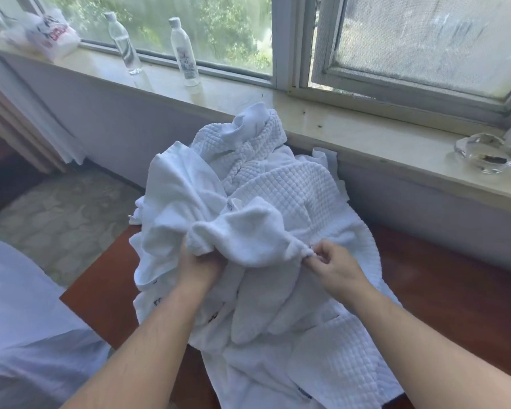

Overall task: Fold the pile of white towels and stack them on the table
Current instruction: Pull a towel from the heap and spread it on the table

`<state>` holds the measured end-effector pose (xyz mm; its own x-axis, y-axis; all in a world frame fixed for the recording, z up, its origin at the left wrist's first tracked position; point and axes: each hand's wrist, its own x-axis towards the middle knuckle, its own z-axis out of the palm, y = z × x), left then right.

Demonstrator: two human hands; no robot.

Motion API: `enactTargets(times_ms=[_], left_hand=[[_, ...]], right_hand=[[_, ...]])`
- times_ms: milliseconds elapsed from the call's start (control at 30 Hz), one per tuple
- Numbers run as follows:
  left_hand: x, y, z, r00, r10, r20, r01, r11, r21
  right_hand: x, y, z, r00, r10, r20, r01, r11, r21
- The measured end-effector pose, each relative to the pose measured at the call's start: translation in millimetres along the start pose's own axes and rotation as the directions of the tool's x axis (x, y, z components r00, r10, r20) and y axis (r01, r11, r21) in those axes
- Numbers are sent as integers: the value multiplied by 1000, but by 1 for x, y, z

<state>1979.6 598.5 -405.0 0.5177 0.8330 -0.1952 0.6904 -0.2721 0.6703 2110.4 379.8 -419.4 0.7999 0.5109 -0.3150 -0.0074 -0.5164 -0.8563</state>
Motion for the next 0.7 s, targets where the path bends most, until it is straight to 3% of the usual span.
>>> enactTargets(times_ms=[67, 167, 233, 300, 333, 467, 600, 700], left_hand=[[-11, 9, 3, 997, 11, 70, -14, 999, 31], [-54, 32, 10, 973, -124, 194, 154, 977, -145], [-86, 45, 17, 961, 77, 264, -2, 962, -274], [-114, 67, 22, 908, 306, 287, -172, 895, -412], [-128, 80, 25, 878, 341, 335, -189, 892, -411], [-170, 128, 60, 768, 427, 478, -141, 840, -524], [-208, 184, 99, 662, 480, 575, -109, 821, -561], [-221, 221, 130, 615, 541, 573, -173, 802, -571]], right_hand=[[-9, -6, -3, 1000, -2, -12, 6, 957, 291], [-25, -24, -21, 997, 52, -56, 4, 700, 714], [-44, -30, -47, 994, 77, -83, 27, 554, 832], [-69, -28, -82, 987, 88, -136, 75, 494, 866], [-84, -25, -101, 978, 105, -180, 104, 503, 858], [-137, -6, -170, 891, 196, -409, 209, 624, 753], [-170, 9, -221, 788, 257, -559, 341, 575, 744], [-178, 21, -248, 668, 366, -648, 354, 610, 710]])
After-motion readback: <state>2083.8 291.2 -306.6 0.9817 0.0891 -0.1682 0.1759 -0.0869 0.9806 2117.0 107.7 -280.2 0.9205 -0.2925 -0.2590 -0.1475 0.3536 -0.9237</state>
